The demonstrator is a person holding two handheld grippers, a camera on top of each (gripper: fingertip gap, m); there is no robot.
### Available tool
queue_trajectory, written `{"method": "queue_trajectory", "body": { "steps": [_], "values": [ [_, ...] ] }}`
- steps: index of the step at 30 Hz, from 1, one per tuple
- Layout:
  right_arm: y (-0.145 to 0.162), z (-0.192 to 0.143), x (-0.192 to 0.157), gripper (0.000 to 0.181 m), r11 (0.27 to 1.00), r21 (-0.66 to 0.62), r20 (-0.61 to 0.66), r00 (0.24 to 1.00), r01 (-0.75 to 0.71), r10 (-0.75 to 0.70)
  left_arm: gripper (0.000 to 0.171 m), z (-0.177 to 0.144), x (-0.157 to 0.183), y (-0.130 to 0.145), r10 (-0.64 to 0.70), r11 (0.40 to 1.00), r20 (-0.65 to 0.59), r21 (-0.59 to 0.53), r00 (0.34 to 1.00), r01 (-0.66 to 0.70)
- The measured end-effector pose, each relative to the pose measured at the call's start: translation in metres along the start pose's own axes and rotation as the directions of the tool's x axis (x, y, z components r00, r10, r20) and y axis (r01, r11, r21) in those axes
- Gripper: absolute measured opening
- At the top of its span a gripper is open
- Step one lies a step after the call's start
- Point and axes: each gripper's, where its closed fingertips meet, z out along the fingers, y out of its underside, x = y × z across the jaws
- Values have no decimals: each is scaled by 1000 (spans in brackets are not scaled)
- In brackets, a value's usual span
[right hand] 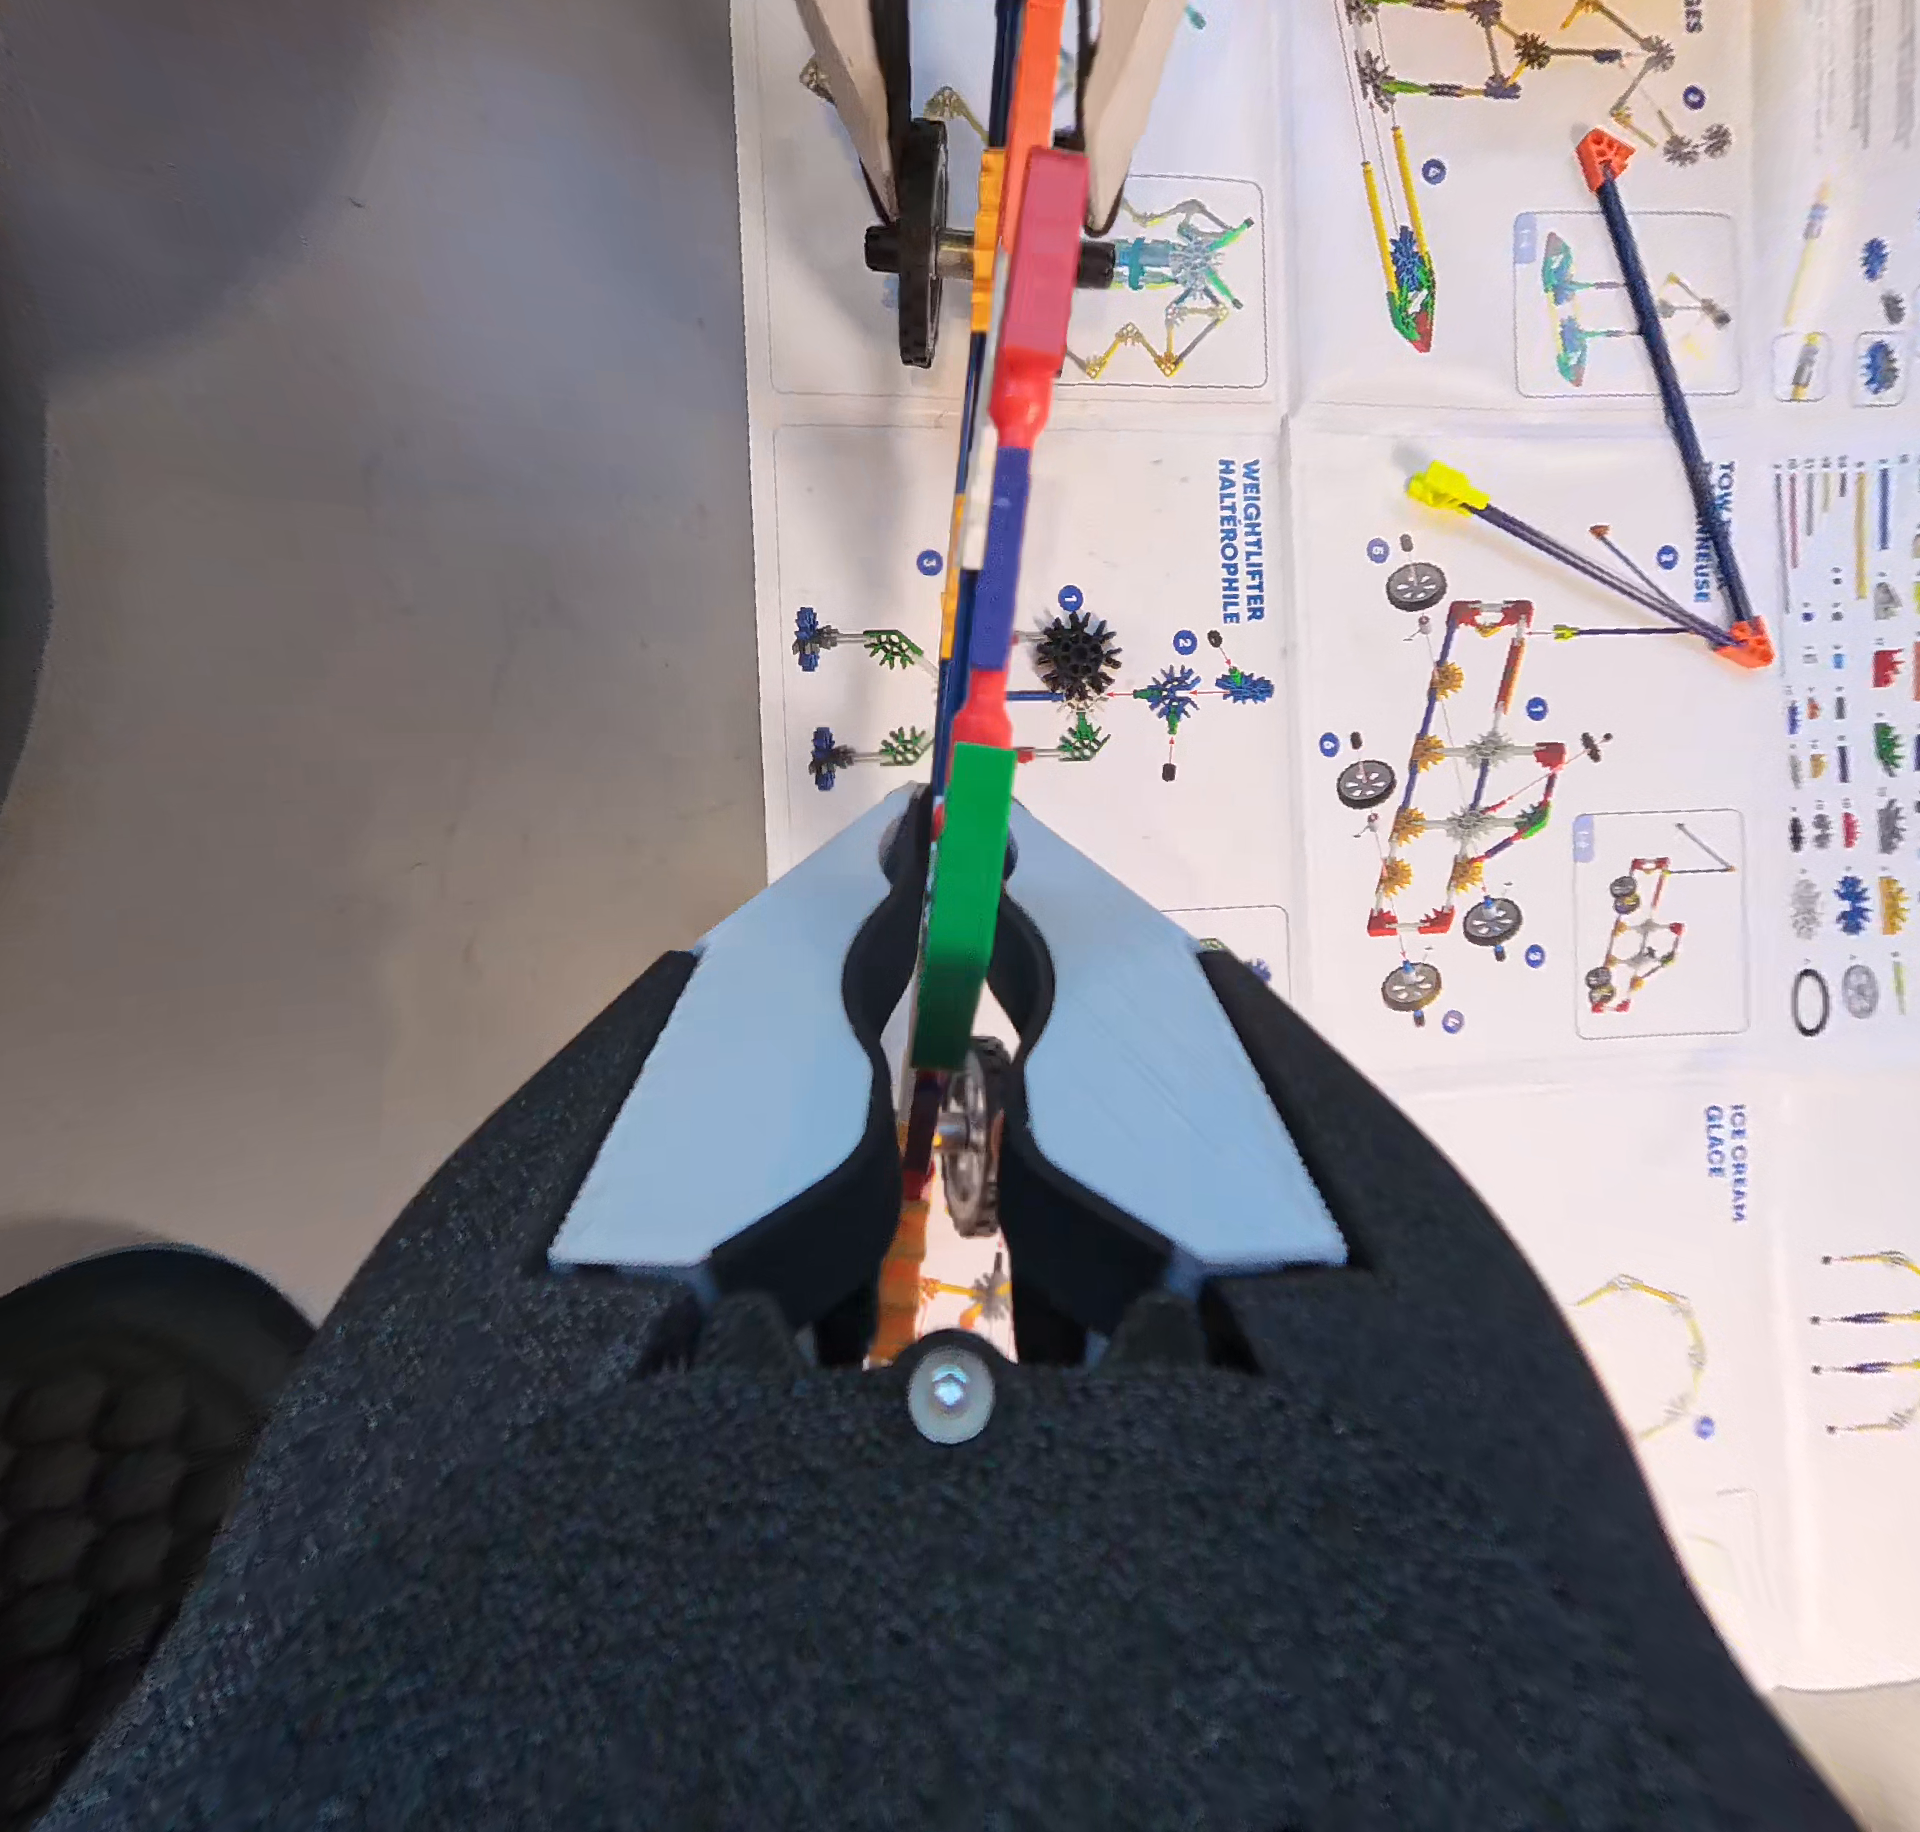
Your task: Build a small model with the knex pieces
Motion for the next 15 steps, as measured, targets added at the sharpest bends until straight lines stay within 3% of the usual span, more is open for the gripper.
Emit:
{"method": "queue_trajectory", "body": {
  "steps": [4, 10, 15],
  "values": [
    [-1, 2, -2, 5, 997, -5, -54, 995, 83, -83, 36, 1, 0, 2, -124, 992, -135, -23, 983, 122],
    [-1, 3, -1, 4, 993, 8, -106, 988, 114, -112, 37, 0, 2, 2, -278, 960, -318, -62, 907, 273],
    [0, 3, 0, 5, 999, 8, -67, 996, 54, -53, 38, 0, 1, 2, -259, 966, -295, -59, 920, 253]
  ]
}}
